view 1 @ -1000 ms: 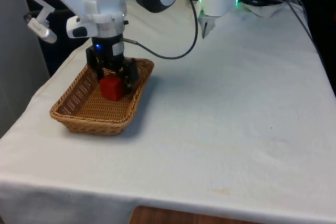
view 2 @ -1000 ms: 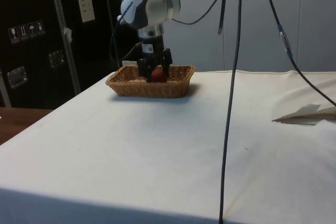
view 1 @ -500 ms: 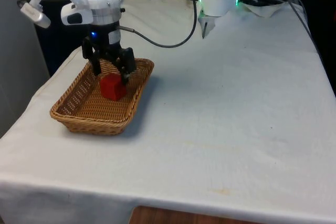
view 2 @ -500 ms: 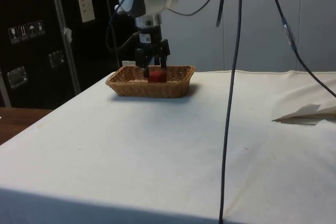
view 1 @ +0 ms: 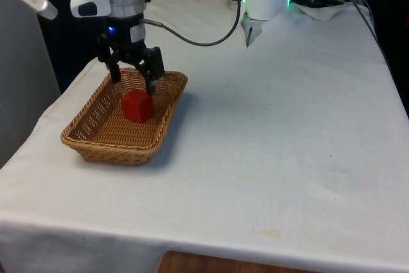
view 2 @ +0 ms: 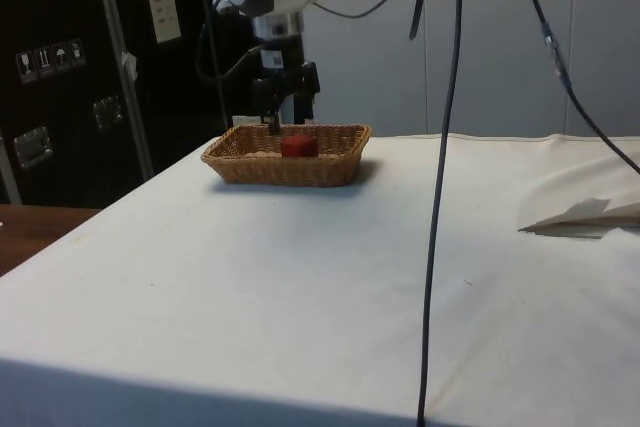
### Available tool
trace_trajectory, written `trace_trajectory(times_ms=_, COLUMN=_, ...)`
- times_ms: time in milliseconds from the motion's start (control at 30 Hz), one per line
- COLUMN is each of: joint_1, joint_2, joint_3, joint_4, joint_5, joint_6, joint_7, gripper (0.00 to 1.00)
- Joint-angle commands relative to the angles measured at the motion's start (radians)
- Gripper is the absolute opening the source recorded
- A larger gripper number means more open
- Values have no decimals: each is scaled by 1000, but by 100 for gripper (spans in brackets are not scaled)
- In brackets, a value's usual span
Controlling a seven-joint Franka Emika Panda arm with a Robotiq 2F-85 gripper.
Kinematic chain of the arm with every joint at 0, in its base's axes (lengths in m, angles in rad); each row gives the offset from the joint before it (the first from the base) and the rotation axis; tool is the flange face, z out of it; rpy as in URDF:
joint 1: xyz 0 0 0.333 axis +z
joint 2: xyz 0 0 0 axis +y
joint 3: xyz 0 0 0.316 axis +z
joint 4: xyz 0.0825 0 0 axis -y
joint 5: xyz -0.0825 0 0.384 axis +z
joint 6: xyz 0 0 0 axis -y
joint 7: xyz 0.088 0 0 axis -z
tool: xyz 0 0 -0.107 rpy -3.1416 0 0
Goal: Pick up the cube and place it into the basket.
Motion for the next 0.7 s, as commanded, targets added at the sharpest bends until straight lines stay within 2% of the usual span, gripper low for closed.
trace_trajectory(times_ms=0, joint_1=10, joint_2=-9, joint_3=-9, joint_4=-3, joint_5=-10, joint_6=-8, joint_7=9, gripper=100)
trace_trajectory(times_ms=33, joint_1=12, joint_2=-14, joint_3=-10, joint_4=-4, joint_5=-14, joint_6=-10, joint_7=10, gripper=100)
trace_trajectory(times_ms=133, joint_1=6, joint_2=-15, joint_3=-3, joint_4=1, joint_5=-9, joint_6=-9, joint_7=5, gripper=100)
trace_trajectory(times_ms=233, joint_1=15, joint_2=-29, joint_3=-15, joint_4=0, joint_5=-21, joint_6=-23, joint_7=11, gripper=100)
trace_trajectory(times_ms=300, joint_1=16, joint_2=-36, joint_3=-17, joint_4=2, joint_5=-25, joint_6=-28, joint_7=12, gripper=100)
trace_trajectory(times_ms=367, joint_1=9, joint_2=-35, joint_3=-10, joint_4=5, joint_5=-19, joint_6=-24, joint_7=5, gripper=100)
trace_trajectory(times_ms=400, joint_1=14, joint_2=-41, joint_3=-16, joint_4=3, joint_5=-27, joint_6=-32, joint_7=11, gripper=100)
trace_trajectory(times_ms=533, joint_1=20, joint_2=-63, joint_3=-25, joint_4=8, joint_5=-40, joint_6=-49, joint_7=15, gripper=100)
trace_trajectory(times_ms=633, joint_1=18, joint_2=-76, joint_3=-25, joint_4=11, joint_5=-49, joint_6=-59, joint_7=17, gripper=100)
trace_trajectory(times_ms=667, joint_1=13, joint_2=-70, joint_3=-18, joint_4=12, joint_5=-40, joint_6=-48, joint_7=10, gripper=100)
